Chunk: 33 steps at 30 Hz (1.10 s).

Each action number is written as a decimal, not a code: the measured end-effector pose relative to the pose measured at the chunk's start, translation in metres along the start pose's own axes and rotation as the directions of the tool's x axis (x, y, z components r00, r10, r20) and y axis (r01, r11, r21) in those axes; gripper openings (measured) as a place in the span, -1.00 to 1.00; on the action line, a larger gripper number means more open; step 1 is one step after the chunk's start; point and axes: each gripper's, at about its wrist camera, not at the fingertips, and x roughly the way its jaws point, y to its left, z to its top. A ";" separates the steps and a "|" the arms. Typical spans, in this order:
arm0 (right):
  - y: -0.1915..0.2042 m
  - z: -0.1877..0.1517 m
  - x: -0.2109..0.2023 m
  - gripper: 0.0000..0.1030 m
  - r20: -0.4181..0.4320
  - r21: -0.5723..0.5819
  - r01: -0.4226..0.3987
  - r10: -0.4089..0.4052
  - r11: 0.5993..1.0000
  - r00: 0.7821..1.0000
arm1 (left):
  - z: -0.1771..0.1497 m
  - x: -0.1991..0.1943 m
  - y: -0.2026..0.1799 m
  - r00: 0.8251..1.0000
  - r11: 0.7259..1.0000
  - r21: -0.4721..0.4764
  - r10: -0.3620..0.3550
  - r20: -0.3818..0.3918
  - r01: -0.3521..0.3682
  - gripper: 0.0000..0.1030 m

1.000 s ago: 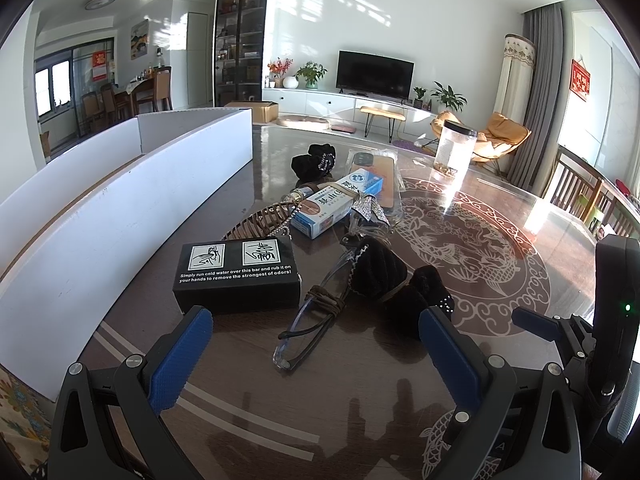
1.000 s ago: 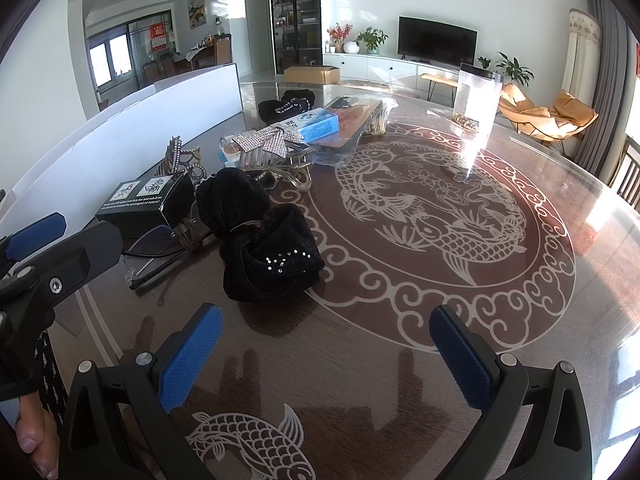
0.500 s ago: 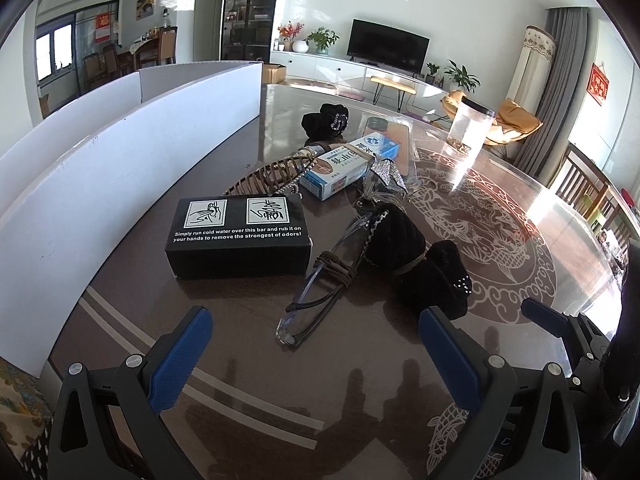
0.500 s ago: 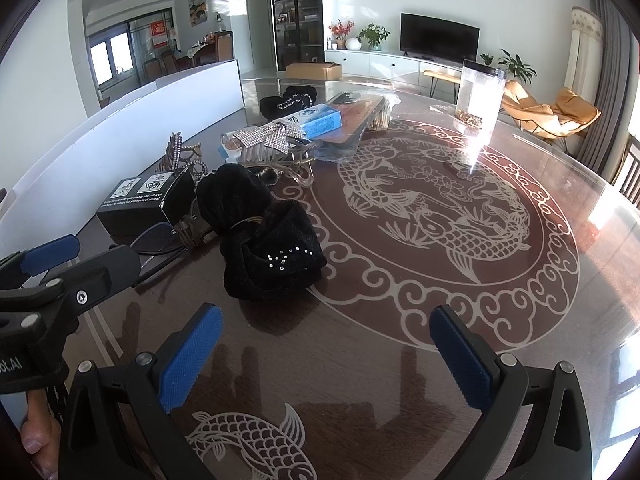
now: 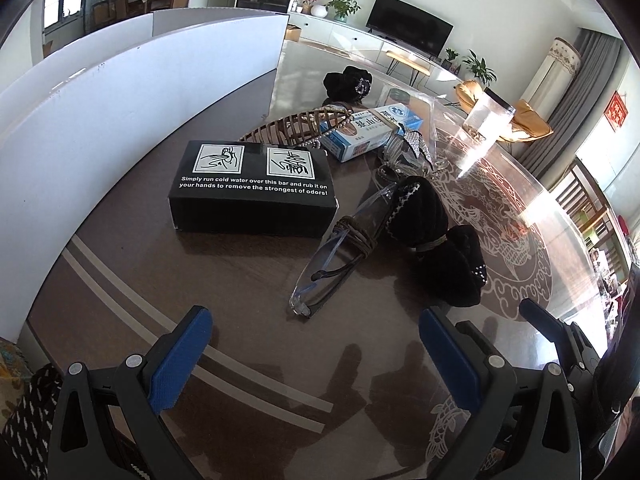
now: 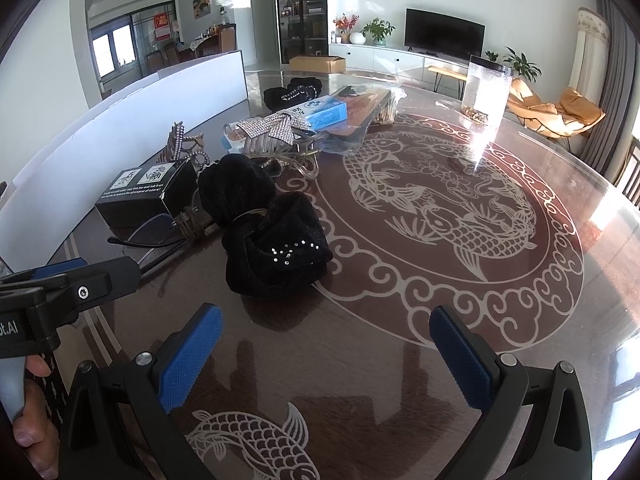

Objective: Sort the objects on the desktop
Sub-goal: 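Move the right tool toward the black earmuffs while the left tool approaches the glasses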

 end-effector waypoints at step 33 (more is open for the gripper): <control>0.024 0.041 0.054 1.00 -0.120 -0.236 -0.150 0.125 0.960 0.985 | -0.001 0.003 0.024 0.997 0.992 -0.115 -0.062 -0.043 0.057 1.00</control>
